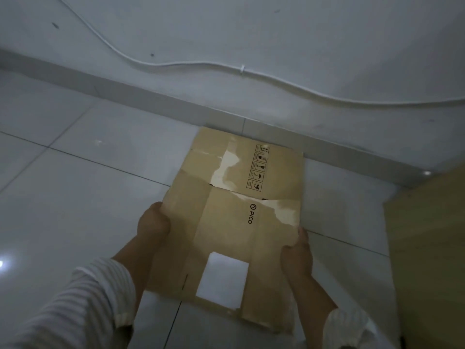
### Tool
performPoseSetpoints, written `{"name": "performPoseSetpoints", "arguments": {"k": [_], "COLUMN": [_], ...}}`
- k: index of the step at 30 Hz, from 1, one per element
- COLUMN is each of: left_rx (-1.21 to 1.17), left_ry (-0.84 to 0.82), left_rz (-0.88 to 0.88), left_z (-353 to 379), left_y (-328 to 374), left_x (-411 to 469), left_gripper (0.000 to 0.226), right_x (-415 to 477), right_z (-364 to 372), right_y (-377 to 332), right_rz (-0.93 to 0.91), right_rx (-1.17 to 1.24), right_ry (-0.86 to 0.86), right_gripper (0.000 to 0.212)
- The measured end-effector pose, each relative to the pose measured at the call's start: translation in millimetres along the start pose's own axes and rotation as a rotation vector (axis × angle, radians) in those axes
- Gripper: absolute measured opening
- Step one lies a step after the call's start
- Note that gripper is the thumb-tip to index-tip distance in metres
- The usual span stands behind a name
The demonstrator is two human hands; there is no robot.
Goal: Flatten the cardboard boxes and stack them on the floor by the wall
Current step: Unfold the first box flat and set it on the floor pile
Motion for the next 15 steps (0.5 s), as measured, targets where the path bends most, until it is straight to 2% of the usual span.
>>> {"name": "performPoseSetpoints", "arguments": {"k": [7, 10, 12, 15], "left_rx": [0.148, 0.265, 0.441, 0.591], "left_ry": [-0.010, -0.079, -0.122, -0.261], "left_rz": [0.047, 0.094, 0.142, 0.304], "left_z": [-2.6, 14.4, 29.0, 63.4], "left_y": [3.2, 2.4, 3.9, 20.1], "left_x": [21.8, 20.8, 11.7, -5.4], "left_gripper": [0.032, 0.055, 0.077, 0.090], "right_x": [5.5, 9.7, 10.0, 9.5], "right_z": [11.4, 24.4, 35.4, 60.8], "right_y": [5.5, 14.5, 22.2, 22.6], "right_rz": [0.053, 0.065, 0.080, -0.074], "right_rx": [-0.118, -0.305, -0.418, -0.692], "right_ry": [-0.033, -0.108, -0.179, -0.297], "right_gripper": [0.073, 0.069, 0.070, 0.077]}}
Point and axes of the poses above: each hand's wrist, its own x-axis towards the middle knuckle, its own z-axis out of the palm, y = z × x, the point moved 9 cm from there along x, towards the middle knuckle, and after that the axes turned 13 degrees about x, right-handed, at the moved point
